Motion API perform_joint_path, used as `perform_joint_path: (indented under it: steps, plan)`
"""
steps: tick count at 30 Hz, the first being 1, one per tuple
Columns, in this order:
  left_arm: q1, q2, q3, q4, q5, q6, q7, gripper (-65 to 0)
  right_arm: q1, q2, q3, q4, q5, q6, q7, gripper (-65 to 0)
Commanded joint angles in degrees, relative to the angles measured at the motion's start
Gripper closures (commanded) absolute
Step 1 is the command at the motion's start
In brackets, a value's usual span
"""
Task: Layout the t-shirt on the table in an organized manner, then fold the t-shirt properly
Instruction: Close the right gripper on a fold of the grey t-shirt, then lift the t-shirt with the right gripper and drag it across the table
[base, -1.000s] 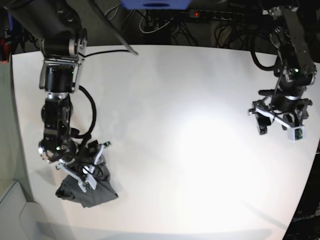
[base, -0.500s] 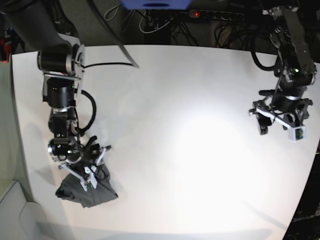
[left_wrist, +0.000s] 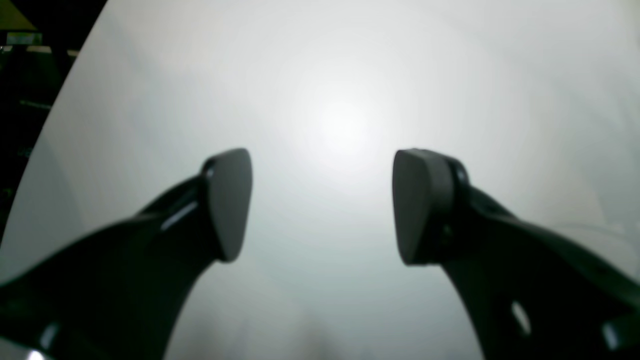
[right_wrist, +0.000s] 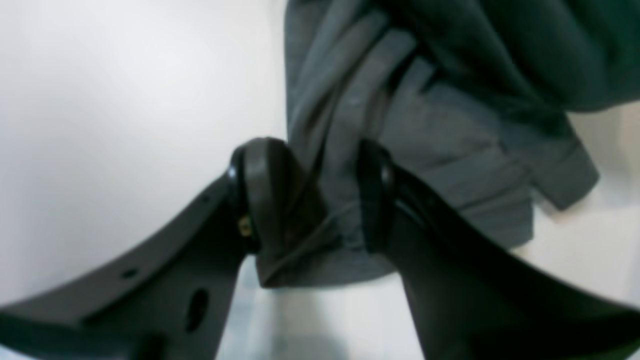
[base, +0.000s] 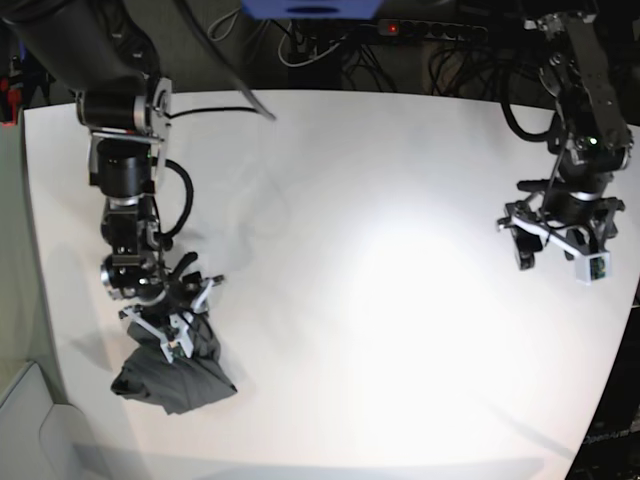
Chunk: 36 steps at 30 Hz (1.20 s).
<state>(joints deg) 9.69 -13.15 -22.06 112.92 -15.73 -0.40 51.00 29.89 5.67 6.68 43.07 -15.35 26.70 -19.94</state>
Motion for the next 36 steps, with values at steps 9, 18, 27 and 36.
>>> perform_joint_path:
  steps: [9,18,27,36]
  plan:
    - [-0.2,-0.4,-0.4,1.1,-0.1,0.0,-1.1,-42.8,-4.4,0.0,-0.5,0.9,0.0,0.6,-7.0,-2.2]
    - [1.3,-0.4,-0.5,1.1,-0.1,0.0,-1.1,-42.8,-16.8,-1.0,-8.6,15.7,0.0,12.3,-14.3,0.0]
    - [2.4,-0.4,-0.7,1.1,-0.1,0.0,-1.3,-42.8,-29.8,-2.0,-15.8,48.7,0.0,13.3,-24.8,0.0]
    - [2.5,-0.3,-0.6,1.1,-0.1,0.0,-1.2,-42.8,-30.3,-1.7,-16.0,65.3,0.0,13.3,-32.8,0.0]
